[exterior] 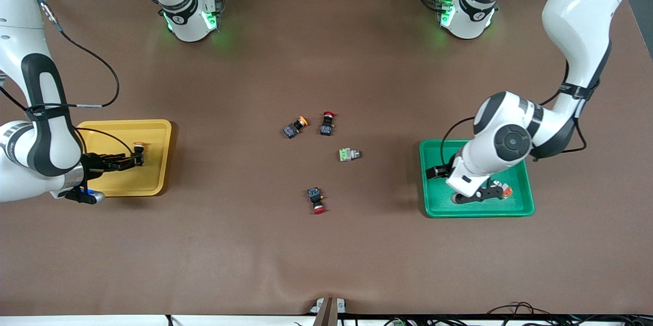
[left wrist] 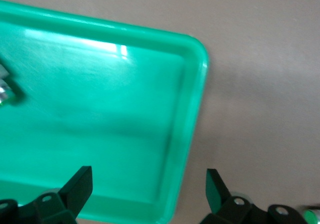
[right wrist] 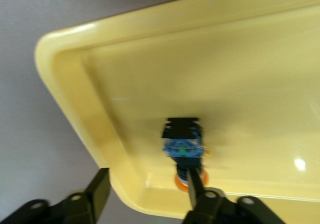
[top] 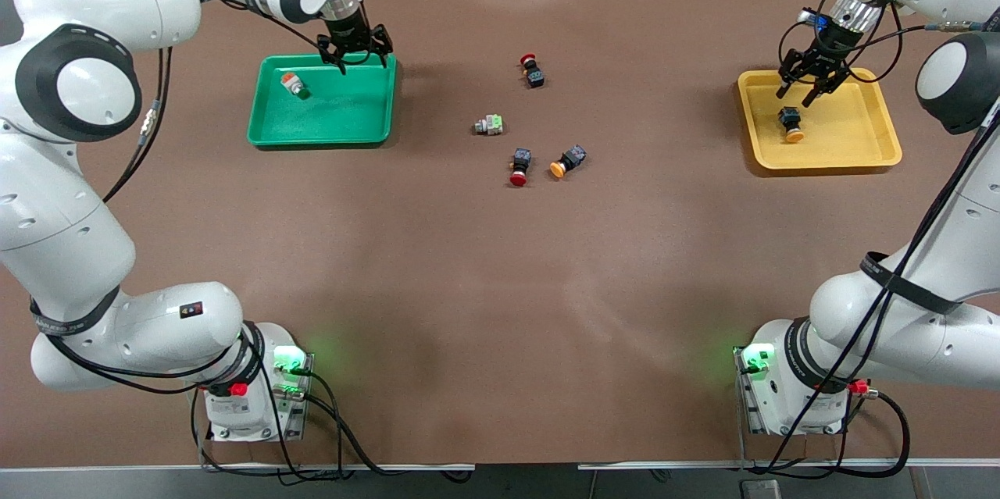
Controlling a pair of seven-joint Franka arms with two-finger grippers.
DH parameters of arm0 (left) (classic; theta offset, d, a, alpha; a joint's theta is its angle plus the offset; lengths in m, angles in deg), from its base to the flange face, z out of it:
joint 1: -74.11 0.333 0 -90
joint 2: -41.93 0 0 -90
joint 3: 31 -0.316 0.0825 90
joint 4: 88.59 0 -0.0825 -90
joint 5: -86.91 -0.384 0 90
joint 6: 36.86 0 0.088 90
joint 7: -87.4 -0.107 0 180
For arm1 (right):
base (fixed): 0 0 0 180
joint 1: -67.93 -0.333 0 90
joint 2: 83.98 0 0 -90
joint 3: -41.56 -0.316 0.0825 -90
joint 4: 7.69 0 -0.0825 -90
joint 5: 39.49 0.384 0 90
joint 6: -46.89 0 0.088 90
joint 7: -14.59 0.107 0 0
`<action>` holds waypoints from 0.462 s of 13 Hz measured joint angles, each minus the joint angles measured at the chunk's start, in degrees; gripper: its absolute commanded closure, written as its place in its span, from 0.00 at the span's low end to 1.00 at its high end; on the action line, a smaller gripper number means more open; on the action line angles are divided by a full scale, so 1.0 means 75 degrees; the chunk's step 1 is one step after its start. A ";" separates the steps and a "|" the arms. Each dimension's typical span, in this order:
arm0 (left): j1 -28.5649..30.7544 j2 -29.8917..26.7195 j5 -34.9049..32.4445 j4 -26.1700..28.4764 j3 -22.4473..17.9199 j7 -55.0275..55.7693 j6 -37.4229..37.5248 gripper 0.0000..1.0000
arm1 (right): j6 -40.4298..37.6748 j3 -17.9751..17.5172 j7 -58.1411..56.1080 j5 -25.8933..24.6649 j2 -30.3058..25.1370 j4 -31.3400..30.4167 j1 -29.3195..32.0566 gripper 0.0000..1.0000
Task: Place green and yellow buttons in trays
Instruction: 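Place the black button in the yellow tray with the right gripper, then grasp the green-topped button with the left gripper while the right gripper grasps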
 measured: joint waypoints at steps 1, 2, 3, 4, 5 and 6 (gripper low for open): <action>-0.0080 0.0000 0.0000 0.0000 0.0075 0.0236 0.0009 0.00 | -0.0013 -0.0050 0.0200 0.0061 0.0000 0.0000 -0.0024 0.00; -0.0199 0.0000 0.0000 0.0001 0.0104 0.0452 0.0013 0.00 | -0.0074 -0.0107 0.0543 0.0082 0.0000 -0.0002 -0.0086 0.00; -0.0355 0.0001 0.0000 0.0004 0.0113 0.0690 0.0017 0.00 | -0.0195 -0.0154 0.0943 0.0103 0.0000 -0.0002 -0.0212 0.00; -0.0530 0.0001 0.0000 0.0003 0.0120 0.0977 0.0017 0.00 | -0.0280 -0.0183 0.1316 0.0137 0.0000 -0.0004 -0.0406 0.00; -0.0724 0.0001 0.0000 0.0001 0.0127 0.1286 0.0017 0.00 | -0.0323 -0.0193 0.1631 0.0198 0.0000 -0.0008 -0.0631 0.00; -0.0899 0.0001 0.0000 -0.0015 0.0131 0.1528 0.0016 0.00 | -0.0343 -0.0192 0.1874 0.0283 0.0000 -0.0021 -0.0817 0.00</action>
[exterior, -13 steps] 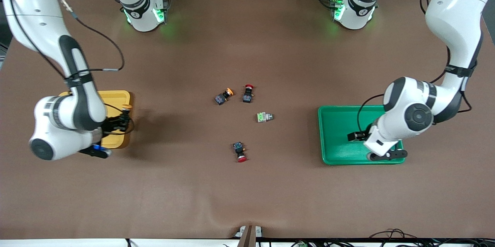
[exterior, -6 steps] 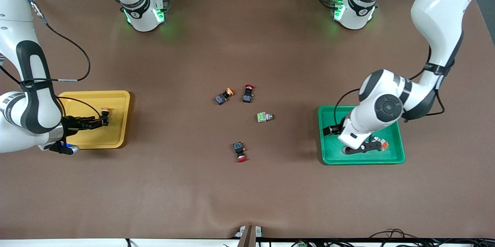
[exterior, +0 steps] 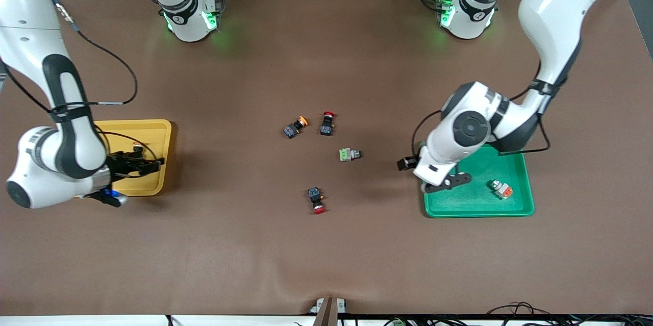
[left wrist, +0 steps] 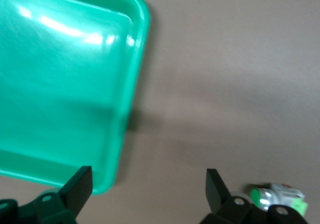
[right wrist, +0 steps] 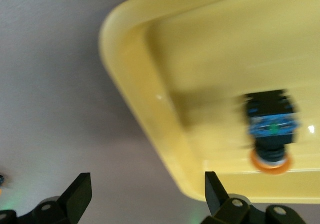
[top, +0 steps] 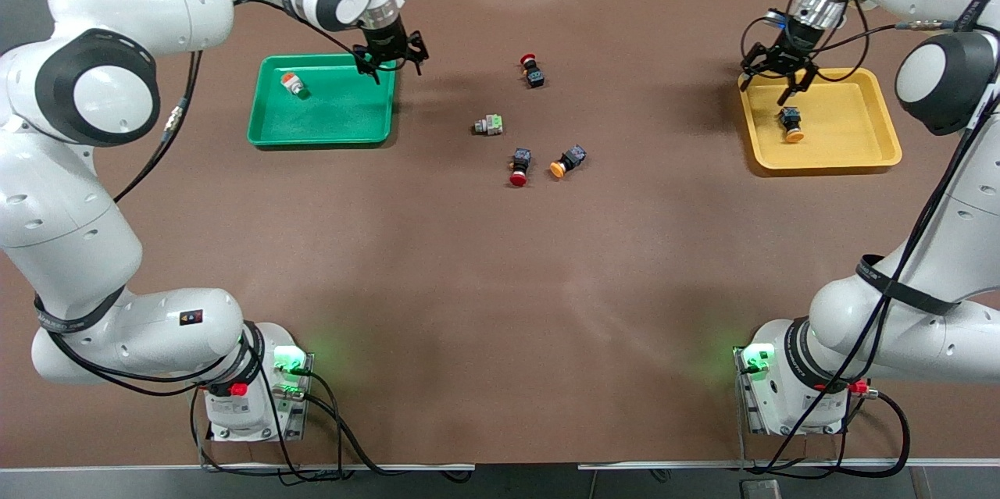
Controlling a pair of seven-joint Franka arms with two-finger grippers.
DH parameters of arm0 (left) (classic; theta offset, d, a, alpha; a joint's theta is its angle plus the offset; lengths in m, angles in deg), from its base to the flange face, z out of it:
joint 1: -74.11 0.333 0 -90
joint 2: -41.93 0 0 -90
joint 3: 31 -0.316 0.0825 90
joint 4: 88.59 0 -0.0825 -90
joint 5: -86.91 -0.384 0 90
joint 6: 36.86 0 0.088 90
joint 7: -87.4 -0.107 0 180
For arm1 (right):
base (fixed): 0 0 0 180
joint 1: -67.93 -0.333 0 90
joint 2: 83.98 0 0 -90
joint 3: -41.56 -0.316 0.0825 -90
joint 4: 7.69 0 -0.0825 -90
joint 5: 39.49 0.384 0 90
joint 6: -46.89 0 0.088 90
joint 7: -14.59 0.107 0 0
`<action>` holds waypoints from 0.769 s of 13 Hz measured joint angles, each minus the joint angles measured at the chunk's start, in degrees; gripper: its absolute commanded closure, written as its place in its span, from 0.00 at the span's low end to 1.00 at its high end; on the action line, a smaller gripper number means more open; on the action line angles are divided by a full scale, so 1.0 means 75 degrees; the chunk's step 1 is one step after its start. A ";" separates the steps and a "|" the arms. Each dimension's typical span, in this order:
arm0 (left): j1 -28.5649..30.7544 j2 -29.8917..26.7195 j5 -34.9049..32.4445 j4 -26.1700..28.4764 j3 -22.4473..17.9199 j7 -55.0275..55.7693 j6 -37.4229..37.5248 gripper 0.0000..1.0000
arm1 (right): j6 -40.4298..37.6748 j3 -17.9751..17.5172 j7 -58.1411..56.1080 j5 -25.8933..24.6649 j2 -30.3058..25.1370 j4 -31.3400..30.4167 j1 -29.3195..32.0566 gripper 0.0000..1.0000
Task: Place green and yellow buttons in trays
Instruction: 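Grasp the green-topped button with the left gripper while the right gripper grasps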
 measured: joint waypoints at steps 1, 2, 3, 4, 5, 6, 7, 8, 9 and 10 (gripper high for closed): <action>-0.0135 0.0000 0.0000 -0.0040 0.0005 0.0141 -0.0001 0.00 | -0.0020 0.0001 0.0201 0.0160 0.0000 -0.0037 -0.0125 0.00; -0.0265 0.0000 0.0000 -0.0106 0.0006 0.0269 -0.0002 0.00 | -0.0046 0.0001 0.0373 0.0336 0.0005 -0.0098 -0.0197 0.00; -0.0407 0.0014 0.0002 -0.0195 0.0005 0.0423 -0.0002 0.00 | -0.0071 0.0000 0.0563 0.0461 0.0008 -0.0154 -0.0253 0.00; -0.0562 0.0070 0.0002 -0.0323 0.0004 0.0617 -0.0003 0.00 | -0.0093 -0.0002 0.0842 0.0531 0.0009 -0.0193 -0.0330 0.00; -0.0721 0.0170 0.0002 -0.0458 0.0001 0.0809 -0.0003 0.00 | -0.0104 -0.0009 0.1191 0.0545 0.0009 -0.0207 -0.0446 0.00; -0.0898 0.0304 0.0002 -0.0564 -0.0005 0.1030 -0.0004 0.00 | -0.0109 -0.0016 0.1567 0.0551 0.0009 -0.0208 -0.0599 0.00; -0.1124 0.0459 0.0002 -0.0643 -0.0036 0.1327 -0.0037 0.00 | -0.0109 -0.0023 0.1945 0.0555 0.0009 -0.0208 -0.0777 0.00; -0.1398 0.0617 0.0002 -0.0739 -0.0113 0.1625 -0.0110 0.00 | -0.0108 -0.0030 0.2302 0.0558 0.0007 -0.0207 -0.0953 0.00; -0.1677 0.0767 0.0002 -0.0866 -0.0213 0.1894 -0.0168 0.00 | -0.0107 -0.0037 0.2619 0.0561 0.0007 -0.0207 -0.1116 0.00; -0.1977 0.0895 0.0002 -0.1019 -0.0356 0.2160 -0.0196 0.00 | -0.0101 -0.0043 0.2957 0.0567 0.0005 -0.0206 -0.1281 0.00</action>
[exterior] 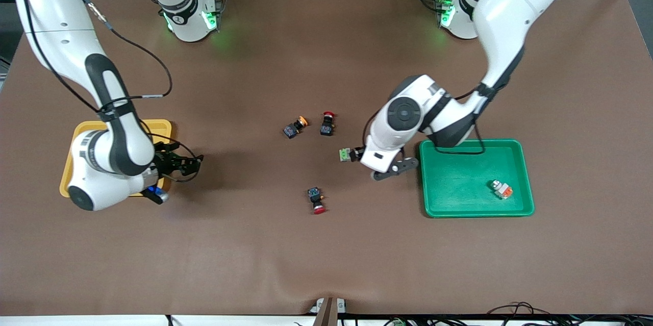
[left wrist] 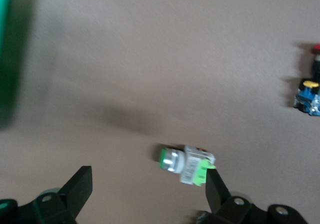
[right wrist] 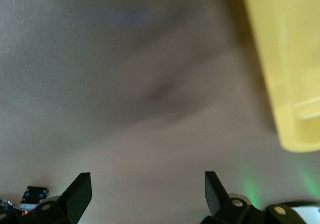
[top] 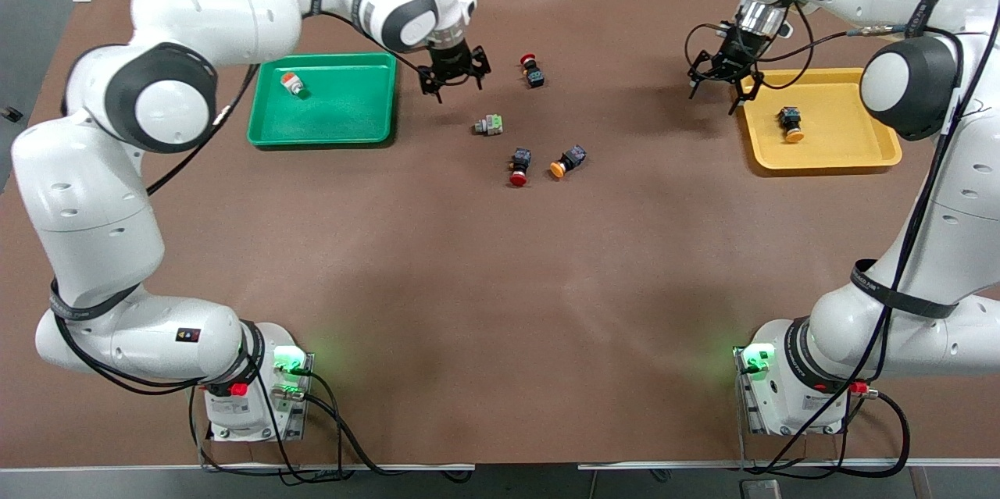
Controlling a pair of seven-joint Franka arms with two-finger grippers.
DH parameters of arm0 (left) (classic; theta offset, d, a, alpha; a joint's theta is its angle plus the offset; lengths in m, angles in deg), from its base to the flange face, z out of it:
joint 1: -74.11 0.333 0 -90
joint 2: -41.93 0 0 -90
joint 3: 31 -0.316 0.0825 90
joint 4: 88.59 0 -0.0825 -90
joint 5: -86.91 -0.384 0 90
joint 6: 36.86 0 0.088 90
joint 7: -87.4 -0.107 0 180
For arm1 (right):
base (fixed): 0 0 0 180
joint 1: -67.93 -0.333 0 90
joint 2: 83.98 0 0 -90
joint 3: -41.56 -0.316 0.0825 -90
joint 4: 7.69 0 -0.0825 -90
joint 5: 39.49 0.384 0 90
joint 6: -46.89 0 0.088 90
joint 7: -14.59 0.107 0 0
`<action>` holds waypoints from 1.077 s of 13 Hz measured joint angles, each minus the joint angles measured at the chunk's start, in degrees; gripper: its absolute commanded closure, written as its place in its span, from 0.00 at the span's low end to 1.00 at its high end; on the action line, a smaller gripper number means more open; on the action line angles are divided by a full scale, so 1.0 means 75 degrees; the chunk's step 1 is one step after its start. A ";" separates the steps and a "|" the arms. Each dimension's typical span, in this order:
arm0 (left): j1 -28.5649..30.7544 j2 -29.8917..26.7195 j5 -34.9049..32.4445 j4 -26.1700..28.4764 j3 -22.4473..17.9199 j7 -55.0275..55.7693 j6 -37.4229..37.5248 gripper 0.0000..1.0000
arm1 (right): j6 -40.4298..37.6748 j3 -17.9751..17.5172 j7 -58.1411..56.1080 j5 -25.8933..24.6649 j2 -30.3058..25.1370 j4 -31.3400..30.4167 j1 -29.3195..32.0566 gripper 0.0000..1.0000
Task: Place green and yellow buttons in trays
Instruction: 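Grasp the green-topped button with the left gripper while the right gripper grasps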
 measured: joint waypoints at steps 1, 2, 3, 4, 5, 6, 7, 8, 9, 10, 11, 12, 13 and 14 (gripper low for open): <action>-0.0303 0.0088 0.0000 -0.0142 -0.0182 0.0277 -0.0006 0.00 | 0.0014 -0.0005 0.0406 0.0008 -0.0011 0.0006 -0.0180 0.00; -0.0583 0.0131 0.0000 -0.0227 -0.0364 0.0501 -0.0006 0.00 | 0.0030 -0.0012 0.0827 0.0020 -0.0033 0.0014 -0.0384 0.00; -0.0781 0.0146 -0.0025 -0.0269 -0.0490 0.0600 -0.0006 0.00 | 0.0061 -0.0016 0.1215 0.0076 -0.0060 0.0019 -0.0612 0.00; -0.0864 0.0149 -0.0125 -0.0269 -0.0563 0.0582 -0.0004 0.00 | 0.0110 -0.0017 0.1528 0.0171 -0.0079 0.0020 -0.0822 0.00; -0.0863 0.0161 -0.0276 -0.0268 -0.0586 0.0448 -0.0002 0.00 | 0.0155 -0.0017 0.1745 0.0251 -0.0089 0.0020 -0.0987 0.00; -0.0860 0.0175 -0.0346 -0.0267 -0.0605 0.0126 -0.0002 0.00 | 0.0191 -0.0015 0.1877 0.0270 -0.0091 0.0020 -0.1094 0.00; -0.0860 0.0190 -0.0359 -0.0262 -0.0612 -0.0250 -0.0017 0.00 | 0.0222 -0.0013 0.1994 0.0288 -0.0091 0.0019 -0.1154 0.00; -0.0866 0.0206 -0.0359 -0.0235 -0.0612 -0.0546 -0.0083 0.00 | 0.0302 -0.0014 0.2235 0.0319 -0.0091 0.0018 -0.1211 0.00; -0.0882 0.0219 -0.0360 -0.0168 -0.0611 -0.0699 -0.0244 0.00 | 0.0465 -0.0019 0.2657 0.0372 -0.0092 0.0018 -0.1335 0.00; -0.0923 0.0243 -0.0360 -0.0086 -0.0610 -0.0732 -0.0473 0.00 | 0.0694 -0.0028 0.3267 0.0404 -0.0102 0.0018 -0.1569 0.00; -0.0988 0.0287 -0.0360 -0.0029 -0.0610 -0.0732 -0.0654 0.00 | 0.0914 -0.0033 0.3931 0.0408 -0.0123 0.0020 -0.1891 0.00; -0.1076 0.0338 -0.0360 0.0011 -0.0610 -0.0731 -0.0751 0.00 | 0.1033 -0.0034 0.4508 0.0408 -0.0149 0.0019 -0.2240 0.00; -0.1162 0.0396 -0.0360 0.0032 -0.0610 -0.0722 -0.0775 0.00 | 0.1075 -0.0031 0.4875 0.0408 -0.0175 -0.0005 -0.2529 0.00; -0.1214 0.0456 -0.0360 0.0037 -0.0612 -0.0719 -0.0796 0.00 | 0.1211 -0.0029 0.5078 0.0408 -0.0240 -0.0146 -0.2744 0.00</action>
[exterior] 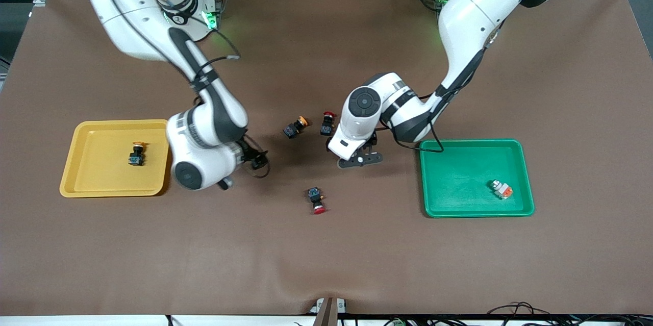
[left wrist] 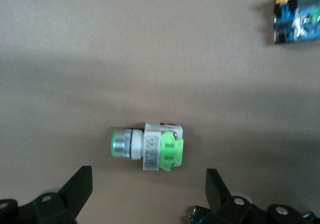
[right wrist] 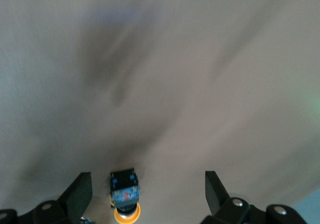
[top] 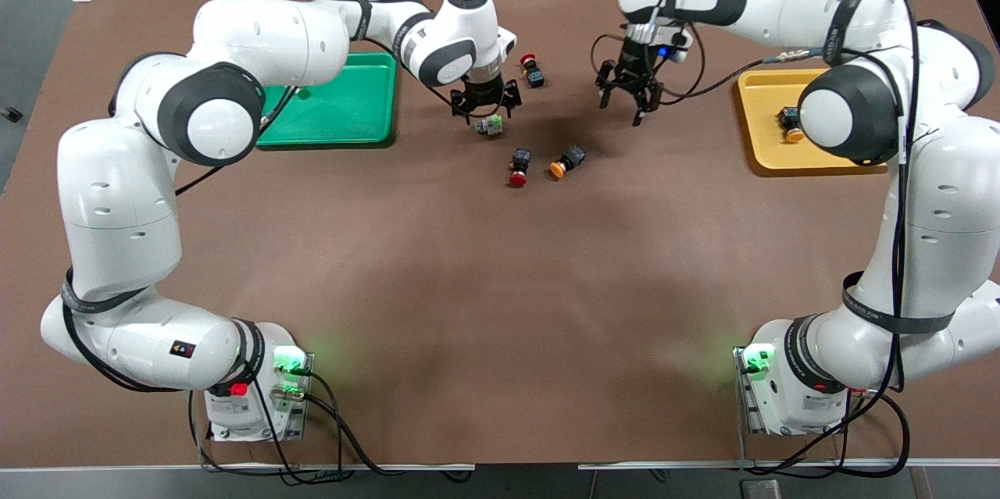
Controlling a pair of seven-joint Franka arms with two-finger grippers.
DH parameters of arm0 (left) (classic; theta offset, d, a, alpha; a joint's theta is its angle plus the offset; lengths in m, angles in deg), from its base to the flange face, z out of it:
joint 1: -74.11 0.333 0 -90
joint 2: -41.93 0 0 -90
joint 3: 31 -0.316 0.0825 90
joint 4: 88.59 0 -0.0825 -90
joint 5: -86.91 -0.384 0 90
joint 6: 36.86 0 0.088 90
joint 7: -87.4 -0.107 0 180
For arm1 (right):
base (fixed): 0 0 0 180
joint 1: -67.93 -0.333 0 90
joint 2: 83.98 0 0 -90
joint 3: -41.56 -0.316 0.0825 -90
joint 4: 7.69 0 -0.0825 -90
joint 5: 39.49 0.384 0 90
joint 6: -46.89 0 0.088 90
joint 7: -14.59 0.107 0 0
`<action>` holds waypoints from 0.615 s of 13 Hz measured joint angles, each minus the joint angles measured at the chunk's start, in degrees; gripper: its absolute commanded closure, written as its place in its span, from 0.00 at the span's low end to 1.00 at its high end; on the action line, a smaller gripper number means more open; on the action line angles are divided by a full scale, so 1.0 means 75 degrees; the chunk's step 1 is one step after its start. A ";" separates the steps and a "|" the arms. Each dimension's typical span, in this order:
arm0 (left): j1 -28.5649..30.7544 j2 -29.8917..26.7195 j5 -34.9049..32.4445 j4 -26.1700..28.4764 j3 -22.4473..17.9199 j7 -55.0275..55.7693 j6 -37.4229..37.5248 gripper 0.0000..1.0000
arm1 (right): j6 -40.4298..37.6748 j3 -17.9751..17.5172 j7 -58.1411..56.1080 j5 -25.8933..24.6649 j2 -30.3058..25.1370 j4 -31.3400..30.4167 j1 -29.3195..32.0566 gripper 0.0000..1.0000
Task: Place green and yellow buttons in trays
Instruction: 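Grasp the green-topped button with the left gripper while the right gripper grasps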
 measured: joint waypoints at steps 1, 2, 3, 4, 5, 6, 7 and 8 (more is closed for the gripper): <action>-0.0018 0.0060 0.0000 0.0003 -0.0005 0.0000 -0.0056 0.00 | 0.0368 0.0002 0.0111 0.0000 -0.0134 -0.0296 -0.0127 0.00; -0.0015 0.0112 -0.0001 0.0004 -0.0012 0.0000 -0.0122 0.00 | 0.0856 0.0001 0.0214 0.0001 -0.0323 -0.0701 -0.0219 0.00; -0.0013 0.0159 -0.0043 0.0005 -0.0027 0.0000 -0.0165 0.00 | 0.1248 0.0001 0.0354 0.0002 -0.0512 -0.1079 -0.0324 0.00; -0.0011 0.0207 -0.0164 0.0006 -0.0040 0.0000 -0.0191 0.00 | 0.1534 -0.0001 0.0551 0.0012 -0.0667 -0.1359 -0.0458 0.00; -0.0010 0.0261 -0.0308 0.0007 -0.0045 0.0000 -0.0213 0.00 | 0.1788 -0.0001 0.0814 0.0024 -0.0757 -0.1515 -0.0606 0.00; -0.0009 0.0314 -0.0387 0.0007 -0.0047 0.0000 -0.0261 0.00 | 0.2044 -0.0002 0.1098 0.0033 -0.0798 -0.1596 -0.0795 0.00; -0.0009 0.0357 -0.0410 0.0007 -0.0047 0.0000 -0.0322 0.00 | 0.2294 -0.0003 0.1344 0.0036 -0.0808 -0.1661 -0.1005 0.00; -0.0009 0.0393 -0.0444 0.0007 -0.0047 0.0000 -0.0355 0.00 | 0.2522 -0.0001 0.1509 0.0036 -0.0807 -0.1760 -0.1185 0.00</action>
